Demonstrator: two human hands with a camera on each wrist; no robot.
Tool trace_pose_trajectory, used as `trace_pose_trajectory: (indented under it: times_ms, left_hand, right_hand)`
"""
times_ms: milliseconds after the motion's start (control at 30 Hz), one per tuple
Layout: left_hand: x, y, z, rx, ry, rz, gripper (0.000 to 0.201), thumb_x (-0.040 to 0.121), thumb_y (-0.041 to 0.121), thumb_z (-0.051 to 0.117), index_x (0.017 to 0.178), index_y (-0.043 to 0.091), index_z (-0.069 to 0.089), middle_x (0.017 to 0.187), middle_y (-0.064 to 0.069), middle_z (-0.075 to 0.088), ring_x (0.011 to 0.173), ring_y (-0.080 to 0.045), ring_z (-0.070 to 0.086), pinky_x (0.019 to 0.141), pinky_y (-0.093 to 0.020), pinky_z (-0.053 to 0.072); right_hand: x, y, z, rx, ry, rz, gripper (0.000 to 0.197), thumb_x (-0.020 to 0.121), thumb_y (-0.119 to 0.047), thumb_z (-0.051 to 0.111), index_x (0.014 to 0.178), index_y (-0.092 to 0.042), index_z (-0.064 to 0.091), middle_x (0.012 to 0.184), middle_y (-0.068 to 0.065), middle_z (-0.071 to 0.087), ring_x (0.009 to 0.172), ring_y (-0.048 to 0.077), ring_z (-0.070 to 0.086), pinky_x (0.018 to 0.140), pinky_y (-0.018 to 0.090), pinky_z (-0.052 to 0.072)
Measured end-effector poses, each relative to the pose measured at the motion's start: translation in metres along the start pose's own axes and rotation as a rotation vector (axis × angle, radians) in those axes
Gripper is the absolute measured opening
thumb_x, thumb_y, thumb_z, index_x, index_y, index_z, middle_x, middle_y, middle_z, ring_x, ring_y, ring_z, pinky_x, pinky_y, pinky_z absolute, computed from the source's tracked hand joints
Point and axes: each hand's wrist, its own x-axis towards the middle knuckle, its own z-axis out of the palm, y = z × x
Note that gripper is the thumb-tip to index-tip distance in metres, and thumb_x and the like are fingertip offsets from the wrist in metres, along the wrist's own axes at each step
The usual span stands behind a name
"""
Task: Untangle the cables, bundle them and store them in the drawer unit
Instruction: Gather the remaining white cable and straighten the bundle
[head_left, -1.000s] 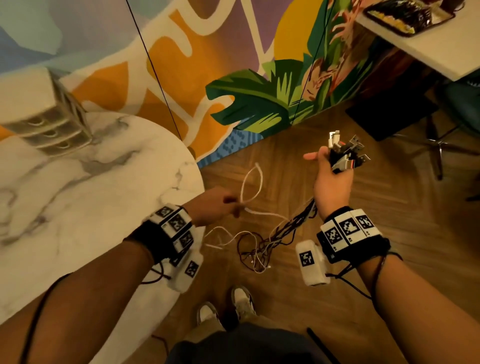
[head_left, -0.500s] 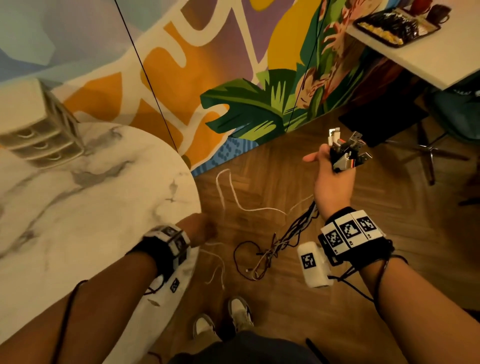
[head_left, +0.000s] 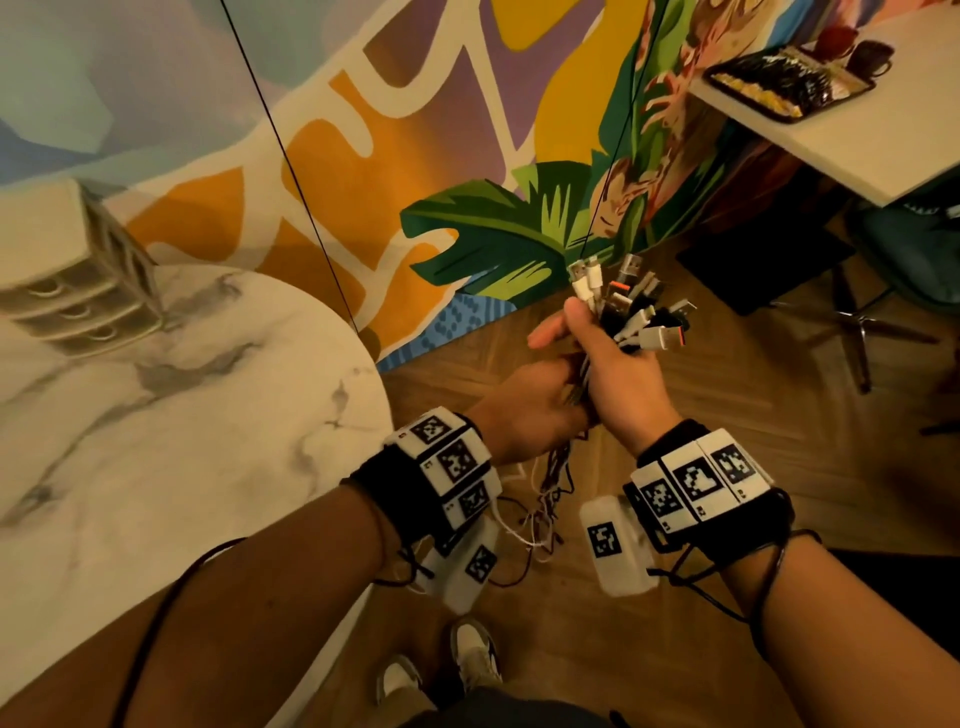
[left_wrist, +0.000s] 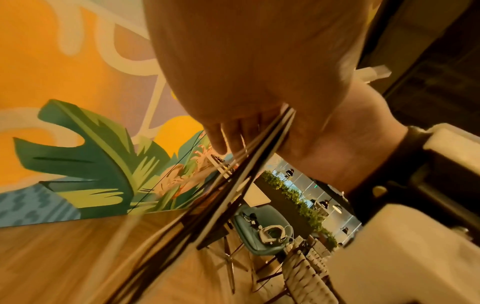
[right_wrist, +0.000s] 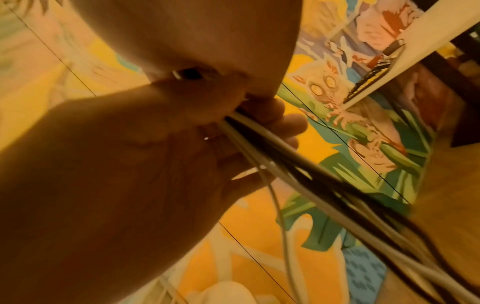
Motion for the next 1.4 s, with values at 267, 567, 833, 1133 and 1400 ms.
trace_pose_trajectory:
  times_ms: [267, 567, 833, 1133, 1400]
  left_hand:
    - [0.008, 0.033, -0.013, -0.544, 0.171, -0.171, 0.022, 0.088, 0.004, 0.040, 0.068, 0.013, 0.044, 0.046, 0.008, 0.044, 0.042, -0.006, 0.039, 0.045, -0.021, 0.035]
    - [-0.007, 0.033, -0.058, -0.451, 0.390, -0.185, 0.052, 0.094, 0.018, 0.052, 0.045, 0.020, 0.034, 0.036, 0.007, 0.029, 0.031, -0.010, 0.022, 0.040, -0.024, 0.019]
    - [-0.030, 0.064, -0.104, 0.783, 0.343, 0.047, 0.030, 0.091, 0.032, 0.051, 0.065, 0.019, 0.051, 0.053, 0.009, 0.037, 0.050, -0.012, 0.037, 0.046, -0.018, 0.020]
    - [-0.046, 0.064, -0.136, 1.151, 0.447, 0.289, 0.039, 0.089, 0.040, 0.038, 0.059, 0.020, 0.053, 0.047, 0.009, 0.028, 0.038, -0.016, 0.026, 0.046, -0.019, 0.019]
    - [-0.041, -0.013, -0.084, 1.061, 0.071, -0.126, 0.032, 0.094, 0.040, 0.039, 0.099, 0.021, 0.064, 0.092, -0.004, 0.067, 0.086, -0.026, 0.063, 0.066, -0.033, 0.044]
  right_hand:
    - [0.013, -0.014, 0.001, 0.142, -0.258, 0.004, 0.048, 0.085, -0.052, 0.053, 0.113, -0.015, 0.063, 0.101, 0.014, 0.067, 0.082, 0.016, 0.066, 0.061, 0.026, 0.054]
    - [0.004, 0.069, 0.054, -0.092, -0.574, 0.099, 0.020, 0.080, -0.006, 0.067, 0.067, -0.004, 0.052, 0.059, 0.000, 0.048, 0.052, 0.008, 0.045, 0.053, 0.023, 0.039]
    - [0.007, 0.144, 0.068, -0.353, -0.485, 0.376, 0.030, 0.087, -0.024, 0.064, 0.063, -0.018, 0.046, 0.050, -0.008, 0.045, 0.046, 0.009, 0.045, 0.054, 0.028, 0.039]
    - [0.003, 0.161, 0.050, -0.324, -0.168, 0.609, 0.034, 0.092, -0.024, 0.058, 0.062, -0.016, 0.044, 0.051, -0.002, 0.037, 0.046, 0.016, 0.033, 0.050, 0.028, 0.029]
    - [0.009, 0.123, 0.063, -0.128, -0.160, 0.293, 0.032, 0.094, 0.005, 0.044, 0.125, 0.013, 0.048, 0.121, 0.010, 0.053, 0.110, 0.018, 0.051, 0.081, 0.003, 0.038]
